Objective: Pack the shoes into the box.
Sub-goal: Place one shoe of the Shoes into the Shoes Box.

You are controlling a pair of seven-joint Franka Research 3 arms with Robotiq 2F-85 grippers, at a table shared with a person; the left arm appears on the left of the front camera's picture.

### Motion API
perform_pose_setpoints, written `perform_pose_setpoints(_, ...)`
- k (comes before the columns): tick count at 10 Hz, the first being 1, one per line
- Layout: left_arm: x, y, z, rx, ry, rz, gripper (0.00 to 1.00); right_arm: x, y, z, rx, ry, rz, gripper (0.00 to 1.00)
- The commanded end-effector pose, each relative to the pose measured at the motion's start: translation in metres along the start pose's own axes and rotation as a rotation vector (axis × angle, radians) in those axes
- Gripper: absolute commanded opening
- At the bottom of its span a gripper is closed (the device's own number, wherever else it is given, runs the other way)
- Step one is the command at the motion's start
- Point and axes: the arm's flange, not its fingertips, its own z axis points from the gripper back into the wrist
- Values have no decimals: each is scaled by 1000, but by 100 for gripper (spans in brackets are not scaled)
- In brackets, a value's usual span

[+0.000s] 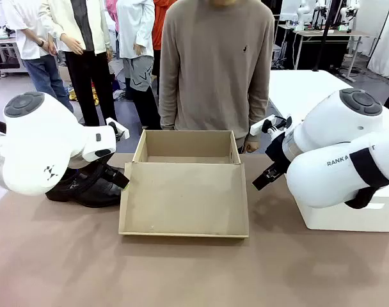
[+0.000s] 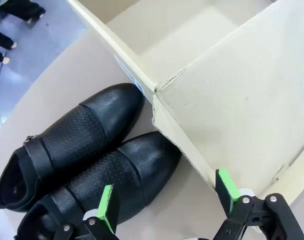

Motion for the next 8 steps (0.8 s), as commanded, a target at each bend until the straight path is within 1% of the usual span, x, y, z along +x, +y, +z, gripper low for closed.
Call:
perform_pose_setpoints(1,0,0,0,0,0,0,100,0,0,0,0,-1,0,100)
perform_pose_setpoints(8,0,0,0,0,0,0,100,0,0,0,0,-1,0,100)
